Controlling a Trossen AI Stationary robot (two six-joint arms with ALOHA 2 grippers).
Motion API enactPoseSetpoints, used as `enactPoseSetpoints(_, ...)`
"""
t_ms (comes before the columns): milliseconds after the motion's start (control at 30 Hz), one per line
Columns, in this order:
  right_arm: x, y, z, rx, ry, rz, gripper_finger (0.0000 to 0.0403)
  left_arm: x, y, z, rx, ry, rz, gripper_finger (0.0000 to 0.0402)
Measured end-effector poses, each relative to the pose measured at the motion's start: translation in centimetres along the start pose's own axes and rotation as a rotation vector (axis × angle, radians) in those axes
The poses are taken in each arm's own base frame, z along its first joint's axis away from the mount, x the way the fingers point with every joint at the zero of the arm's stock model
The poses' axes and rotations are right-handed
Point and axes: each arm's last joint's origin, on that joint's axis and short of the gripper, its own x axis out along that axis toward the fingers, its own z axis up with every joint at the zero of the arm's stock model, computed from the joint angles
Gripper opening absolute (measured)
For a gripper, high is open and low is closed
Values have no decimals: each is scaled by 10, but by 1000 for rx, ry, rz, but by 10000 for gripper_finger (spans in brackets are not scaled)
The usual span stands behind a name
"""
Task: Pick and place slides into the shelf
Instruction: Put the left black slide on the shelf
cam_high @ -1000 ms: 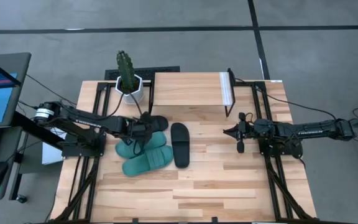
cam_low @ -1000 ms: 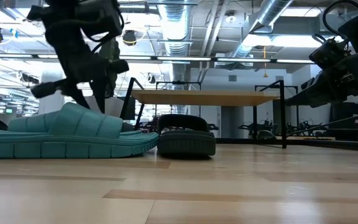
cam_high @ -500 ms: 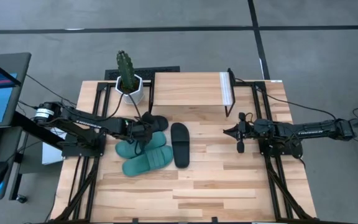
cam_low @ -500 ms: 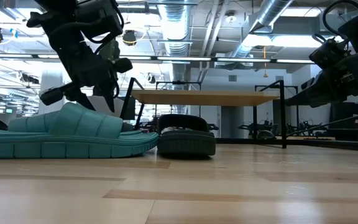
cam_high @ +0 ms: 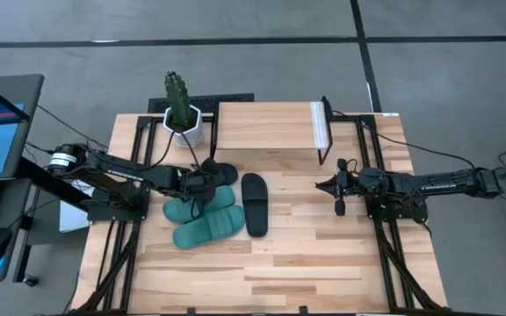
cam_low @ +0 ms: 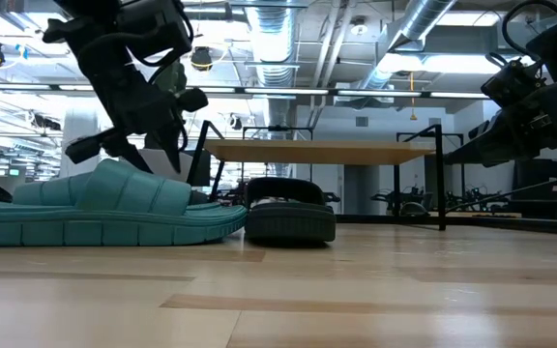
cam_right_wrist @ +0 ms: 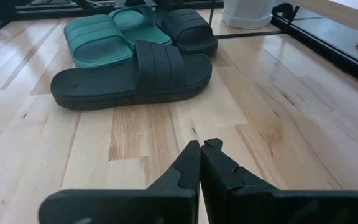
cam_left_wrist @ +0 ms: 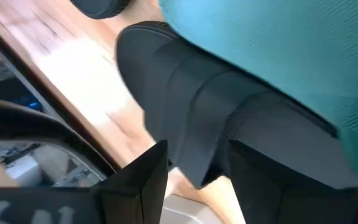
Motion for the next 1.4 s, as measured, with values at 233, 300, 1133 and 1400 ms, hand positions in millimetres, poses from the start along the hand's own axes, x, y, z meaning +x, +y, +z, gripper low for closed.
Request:
enactPoseSetpoints(233, 0, 0, 0, 0, 0, 0, 0, 2, 1, -2, 15, -8, -12, 155)
enactPoseSetpoints(300, 0, 0, 0, 0, 0, 0, 0, 3, 1, -3, 10, -5, -18, 155)
enactPoseSetpoints(1133, 0, 0, 0, 0, 0, 0, 0, 5, 4, -4, -5, -81, -47, 155)
enactPoseSetpoints(1400, 0, 0, 0, 0, 0, 0, 0, 7, 6, -5, -84, -136, -76, 155)
